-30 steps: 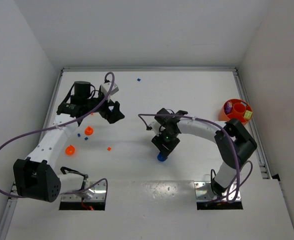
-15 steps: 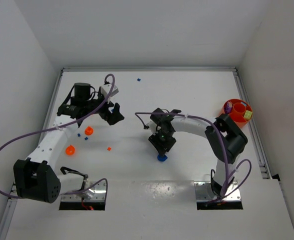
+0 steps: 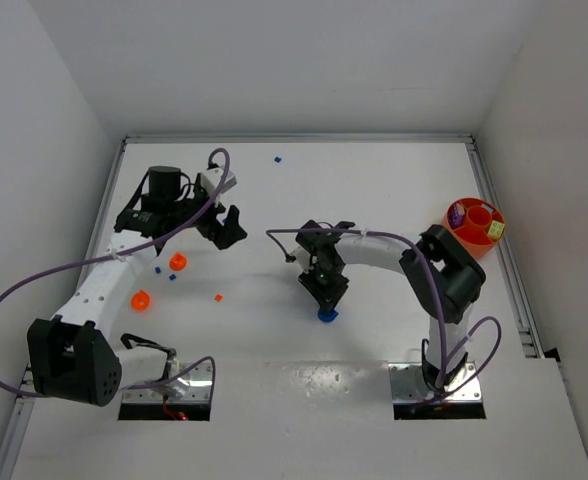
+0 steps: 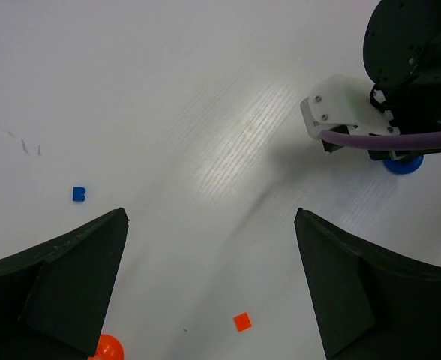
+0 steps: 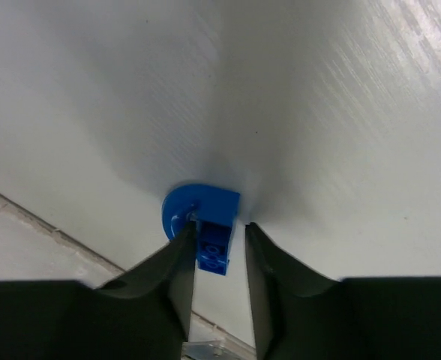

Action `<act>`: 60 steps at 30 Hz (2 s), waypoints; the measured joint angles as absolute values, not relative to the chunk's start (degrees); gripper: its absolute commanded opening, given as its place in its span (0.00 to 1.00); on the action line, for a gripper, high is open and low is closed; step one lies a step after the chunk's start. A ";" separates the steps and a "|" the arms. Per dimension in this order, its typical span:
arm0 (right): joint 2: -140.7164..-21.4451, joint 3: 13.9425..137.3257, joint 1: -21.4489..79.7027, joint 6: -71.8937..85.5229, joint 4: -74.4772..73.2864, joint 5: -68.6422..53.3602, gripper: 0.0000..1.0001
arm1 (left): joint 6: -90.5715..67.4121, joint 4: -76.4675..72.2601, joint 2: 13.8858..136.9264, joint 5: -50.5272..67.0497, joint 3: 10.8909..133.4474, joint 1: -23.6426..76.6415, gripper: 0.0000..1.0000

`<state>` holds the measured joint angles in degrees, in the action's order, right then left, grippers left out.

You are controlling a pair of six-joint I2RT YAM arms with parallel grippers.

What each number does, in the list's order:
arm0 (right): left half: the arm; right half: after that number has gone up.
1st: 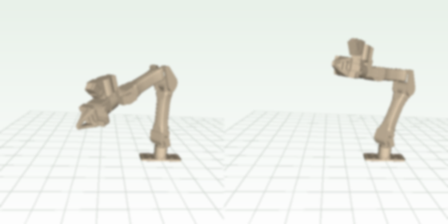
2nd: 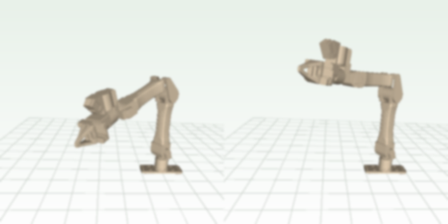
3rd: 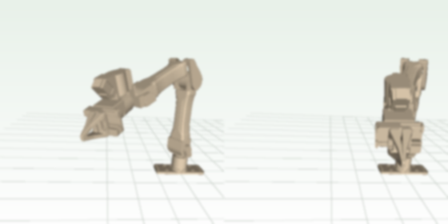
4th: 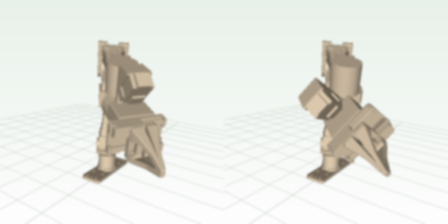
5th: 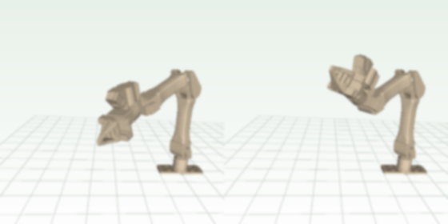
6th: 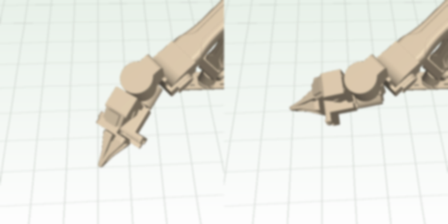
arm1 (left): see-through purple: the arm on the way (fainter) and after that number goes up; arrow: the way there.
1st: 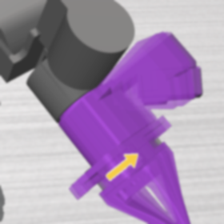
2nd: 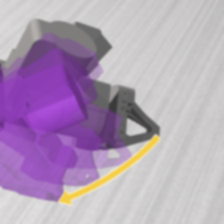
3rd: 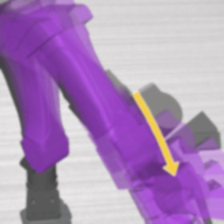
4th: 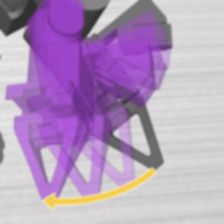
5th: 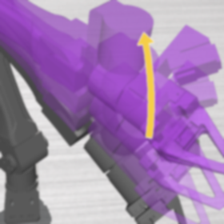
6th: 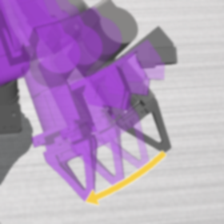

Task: Sort the legos into containers by color

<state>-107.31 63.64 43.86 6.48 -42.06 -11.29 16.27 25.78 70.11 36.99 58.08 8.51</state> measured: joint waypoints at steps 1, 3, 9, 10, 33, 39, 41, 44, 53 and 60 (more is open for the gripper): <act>-107.72 63.79 43.97 6.39 -42.02 -10.98 0.23 | 16.21 25.65 70.11 36.88 58.08 8.51 1.00; -108.22 64.01 44.03 6.68 -42.19 -10.74 0.16 | 16.10 25.47 70.11 36.60 58.08 8.51 1.00; -107.85 64.25 43.64 6.85 -42.35 -10.57 0.00 | 14.72 24.75 70.11 35.94 58.08 8.51 1.00; -107.18 64.16 43.48 6.66 -42.44 -10.46 0.00 | 14.24 24.62 70.11 35.90 58.08 8.51 1.00; -53.80 40.84 20.05 -14.83 -27.94 26.20 0.00 | -2.44 18.31 74.46 23.73 61.80 11.22 1.00; -52.69 32.71 14.33 -20.64 -17.28 32.71 0.00 | -5.26 17.98 77.95 17.15 63.40 12.43 1.00; -54.98 32.27 12.19 -21.74 -13.58 34.13 0.00 | -6.20 17.91 78.61 15.88 64.03 12.73 1.00; -60.25 32.27 8.80 -23.05 -7.14 35.53 0.00 | -7.22 17.34 79.24 14.02 65.14 12.80 1.00; -67.57 32.99 -2.66 -27.35 2.02 32.53 0.00 | -8.23 15.27 79.29 12.16 65.28 12.80 1.00; -70.04 34.72 -7.75 -30.20 4.80 26.28 0.00 | -7.99 15.27 79.29 12.12 65.28 12.80 1.00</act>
<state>-70.04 34.72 -7.75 -30.20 4.80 26.28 -7.99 15.27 79.29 12.12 65.28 12.80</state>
